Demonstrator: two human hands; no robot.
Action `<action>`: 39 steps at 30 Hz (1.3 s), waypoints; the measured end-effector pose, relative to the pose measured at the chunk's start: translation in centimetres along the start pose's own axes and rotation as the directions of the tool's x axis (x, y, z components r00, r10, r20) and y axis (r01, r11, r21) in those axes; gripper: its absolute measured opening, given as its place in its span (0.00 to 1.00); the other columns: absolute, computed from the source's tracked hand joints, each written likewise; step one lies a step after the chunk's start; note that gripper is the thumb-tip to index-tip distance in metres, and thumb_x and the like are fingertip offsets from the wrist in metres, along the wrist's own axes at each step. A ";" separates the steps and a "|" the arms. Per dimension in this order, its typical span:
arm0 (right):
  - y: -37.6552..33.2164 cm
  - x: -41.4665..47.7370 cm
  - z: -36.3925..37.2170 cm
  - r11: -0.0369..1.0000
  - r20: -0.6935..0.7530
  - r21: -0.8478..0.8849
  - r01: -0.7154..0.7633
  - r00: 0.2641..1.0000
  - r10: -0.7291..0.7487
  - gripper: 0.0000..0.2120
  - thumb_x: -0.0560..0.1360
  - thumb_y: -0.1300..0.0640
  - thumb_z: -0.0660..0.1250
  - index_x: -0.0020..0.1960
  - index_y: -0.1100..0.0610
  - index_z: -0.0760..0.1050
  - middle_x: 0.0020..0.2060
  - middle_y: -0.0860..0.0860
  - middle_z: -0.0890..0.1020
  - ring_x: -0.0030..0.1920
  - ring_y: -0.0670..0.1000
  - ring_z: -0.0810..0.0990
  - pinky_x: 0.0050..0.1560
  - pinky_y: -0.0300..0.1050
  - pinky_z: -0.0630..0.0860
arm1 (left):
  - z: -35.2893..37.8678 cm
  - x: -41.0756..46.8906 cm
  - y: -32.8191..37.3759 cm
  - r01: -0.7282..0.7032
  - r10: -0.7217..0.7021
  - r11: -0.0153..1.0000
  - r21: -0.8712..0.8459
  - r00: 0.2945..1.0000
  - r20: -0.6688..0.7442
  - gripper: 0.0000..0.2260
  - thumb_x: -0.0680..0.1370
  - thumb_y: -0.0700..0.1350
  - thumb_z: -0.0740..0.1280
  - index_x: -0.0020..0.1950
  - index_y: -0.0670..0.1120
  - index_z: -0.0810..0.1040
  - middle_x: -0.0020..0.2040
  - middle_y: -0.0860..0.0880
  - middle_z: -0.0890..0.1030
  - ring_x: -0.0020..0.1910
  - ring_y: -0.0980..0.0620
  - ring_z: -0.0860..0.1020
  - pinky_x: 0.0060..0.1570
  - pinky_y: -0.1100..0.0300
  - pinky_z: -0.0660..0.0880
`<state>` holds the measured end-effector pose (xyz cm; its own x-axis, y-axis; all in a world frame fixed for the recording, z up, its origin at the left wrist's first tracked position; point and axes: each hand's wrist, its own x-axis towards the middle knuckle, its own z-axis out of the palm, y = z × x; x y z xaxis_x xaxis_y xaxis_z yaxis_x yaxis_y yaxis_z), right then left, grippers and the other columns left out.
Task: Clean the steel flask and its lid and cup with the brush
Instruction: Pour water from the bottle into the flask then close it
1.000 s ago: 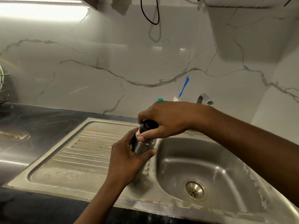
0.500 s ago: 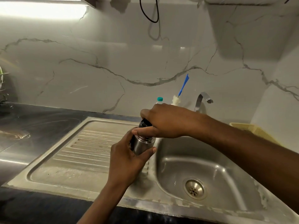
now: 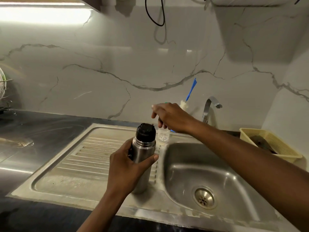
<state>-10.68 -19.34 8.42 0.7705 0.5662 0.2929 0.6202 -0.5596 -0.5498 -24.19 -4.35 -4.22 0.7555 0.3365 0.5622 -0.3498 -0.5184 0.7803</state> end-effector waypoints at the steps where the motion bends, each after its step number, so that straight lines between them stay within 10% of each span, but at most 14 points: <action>1: 1.5 1.0 1.1 0.998 0.000 -0.001 -0.062 0.998 0.062 0.18 0.86 0.47 0.56 0.54 0.57 0.79 0.42 0.55 0.84 0.39 0.49 0.82 0.43 0.49 0.81 | -0.3 0.0 -0.1 0.005 -0.005 1.000 -0.007 1.000 -0.004 0.25 0.65 0.58 0.85 0.59 0.60 0.82 0.49 0.67 0.85 0.48 0.63 0.83 0.45 0.69 0.78; 4: 5.8 3.1 5.7 0.973 0.113 -0.155 -0.169 0.976 0.188 0.16 0.81 0.45 0.65 0.64 0.53 0.77 0.58 0.53 0.83 0.55 0.52 0.83 0.58 0.53 0.81 | -1.2 0.1 -0.1 0.013 -0.014 0.999 -0.032 1.000 -0.024 0.26 0.64 0.59 0.84 0.60 0.59 0.83 0.50 0.66 0.85 0.49 0.62 0.84 0.47 0.62 0.81; 8: 8.1 4.4 11.0 0.954 0.240 -0.232 -0.192 0.939 0.247 0.41 0.71 0.42 0.71 0.81 0.48 0.62 0.74 0.53 0.74 0.70 0.56 0.75 0.66 0.52 0.74 | -2.5 0.4 0.3 0.016 -0.017 0.999 -0.042 0.999 -0.037 0.26 0.65 0.56 0.85 0.60 0.57 0.84 0.50 0.63 0.86 0.49 0.61 0.85 0.48 0.60 0.81; 20: 8.4 4.2 10.9 0.954 0.046 -0.278 -0.108 0.991 0.126 0.20 0.74 0.39 0.70 0.62 0.44 0.73 0.57 0.47 0.81 0.51 0.49 0.80 0.45 0.46 0.76 | -3.6 0.7 0.5 0.000 0.000 1.000 -0.004 1.000 -0.028 0.25 0.65 0.58 0.84 0.59 0.60 0.82 0.50 0.66 0.85 0.50 0.62 0.84 0.49 0.60 0.81; 29: -0.5 -3.6 -5.7 0.929 0.161 0.370 0.000 0.985 -0.064 0.18 0.78 0.56 0.74 0.64 0.55 0.74 0.57 0.55 0.82 0.53 0.54 0.87 0.47 0.50 0.86 | -1.9 0.1 1.2 -0.057 0.055 0.997 0.057 0.998 0.027 0.27 0.65 0.55 0.85 0.57 0.70 0.77 0.50 0.72 0.82 0.50 0.66 0.82 0.47 0.68 0.77; 39: -3.7 -5.7 -7.9 0.909 0.404 -0.107 0.404 0.853 -0.331 0.24 0.72 0.55 0.80 0.65 0.45 0.78 0.56 0.42 0.83 0.57 0.47 0.83 0.55 0.47 0.82 | 0.0 -0.3 2.9 -0.133 0.123 0.987 0.092 0.987 0.107 0.28 0.66 0.54 0.85 0.63 0.62 0.81 0.48 0.65 0.85 0.48 0.64 0.82 0.45 0.75 0.74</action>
<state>-16.25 -25.25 14.93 0.3920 0.9127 0.1156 0.8903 -0.3447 -0.2977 -25.49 -5.95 -2.11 0.7615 0.1843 0.6215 -0.3948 -0.6285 0.6702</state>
